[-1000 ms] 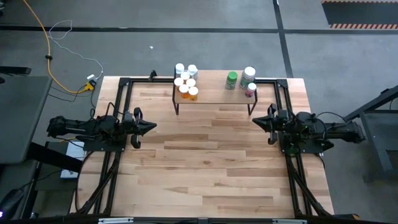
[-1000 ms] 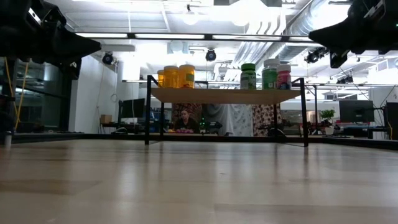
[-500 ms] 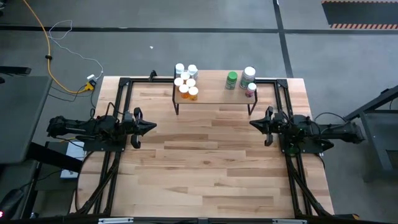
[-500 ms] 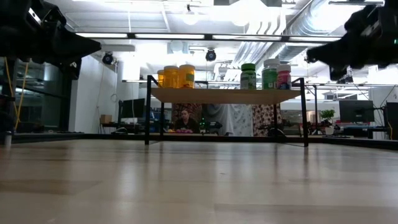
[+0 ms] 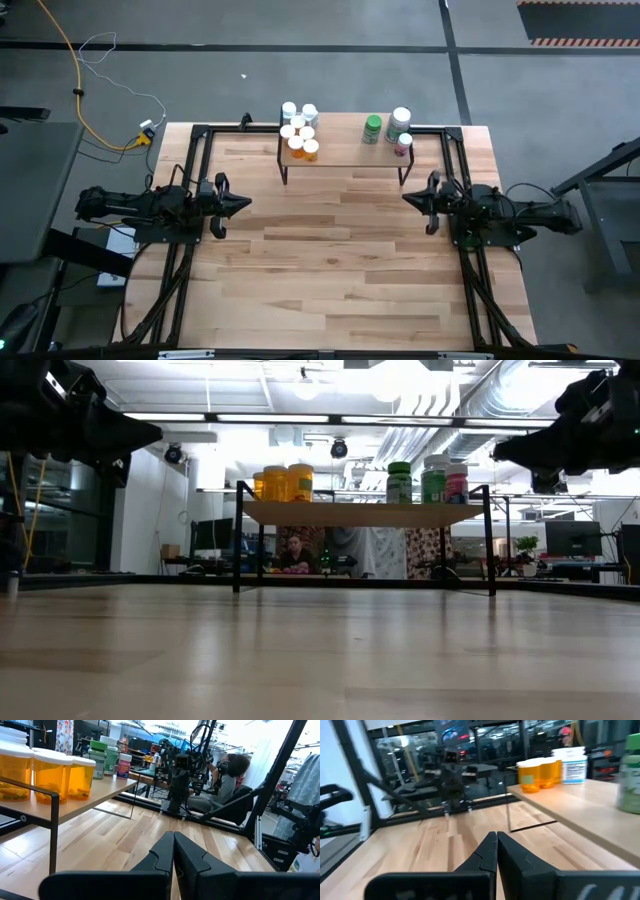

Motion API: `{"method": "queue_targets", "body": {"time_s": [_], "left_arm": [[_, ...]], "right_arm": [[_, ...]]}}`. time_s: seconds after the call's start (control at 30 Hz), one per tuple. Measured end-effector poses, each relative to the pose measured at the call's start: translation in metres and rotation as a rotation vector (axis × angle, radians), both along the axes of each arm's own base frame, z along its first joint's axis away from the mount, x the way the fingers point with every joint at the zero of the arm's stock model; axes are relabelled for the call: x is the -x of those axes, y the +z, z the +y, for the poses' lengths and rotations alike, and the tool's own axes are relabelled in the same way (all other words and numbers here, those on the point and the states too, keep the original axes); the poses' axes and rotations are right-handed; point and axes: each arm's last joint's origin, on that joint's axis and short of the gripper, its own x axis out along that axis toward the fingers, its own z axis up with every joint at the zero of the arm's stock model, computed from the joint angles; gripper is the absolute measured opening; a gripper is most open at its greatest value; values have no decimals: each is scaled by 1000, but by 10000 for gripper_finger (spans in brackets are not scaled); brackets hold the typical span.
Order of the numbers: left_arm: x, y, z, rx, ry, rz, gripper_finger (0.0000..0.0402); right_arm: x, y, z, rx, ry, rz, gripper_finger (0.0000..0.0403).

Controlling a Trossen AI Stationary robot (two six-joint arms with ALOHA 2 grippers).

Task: Pick and place medicine bottles onto shelf by color
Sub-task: Return to Home Position

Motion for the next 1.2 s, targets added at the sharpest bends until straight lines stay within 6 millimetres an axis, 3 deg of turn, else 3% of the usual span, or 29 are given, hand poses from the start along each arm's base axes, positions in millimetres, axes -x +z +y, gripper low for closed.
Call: {"method": "queue_targets", "body": {"time_s": [0.6,1.2], "left_arm": [[0,0,0,0,0,0,1],[0,0,0,0,0,0,1]], "right_arm": [[0,-1,1,-145,50,-9,0],[0,-1,1,-144,50,-9,0]]}}
